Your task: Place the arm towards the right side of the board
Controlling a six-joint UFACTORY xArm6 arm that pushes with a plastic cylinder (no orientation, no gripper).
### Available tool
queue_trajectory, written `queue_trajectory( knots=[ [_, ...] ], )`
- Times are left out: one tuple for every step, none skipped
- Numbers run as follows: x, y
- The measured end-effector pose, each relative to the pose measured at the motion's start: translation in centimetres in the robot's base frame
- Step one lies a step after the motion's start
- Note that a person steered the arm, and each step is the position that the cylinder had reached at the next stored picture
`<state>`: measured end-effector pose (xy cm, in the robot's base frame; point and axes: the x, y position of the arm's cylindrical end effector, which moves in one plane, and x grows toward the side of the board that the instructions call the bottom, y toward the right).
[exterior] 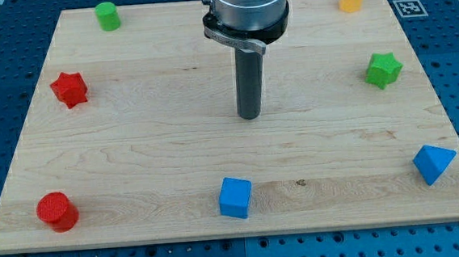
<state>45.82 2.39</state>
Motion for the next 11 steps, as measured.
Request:
queue_trajectory(
  knots=[
    [0.0, 0.0],
    [-0.4, 0.0],
    [-2.8, 0.0],
    [-6.4, 0.0],
    [-7.7, 0.0],
    [-6.7, 1.9],
    [-4.8, 7.3],
    [-3.0, 13.5],
    [-0.6, 20.2],
    [0.6, 22.6],
    [-1.6, 23.5]
  ],
)
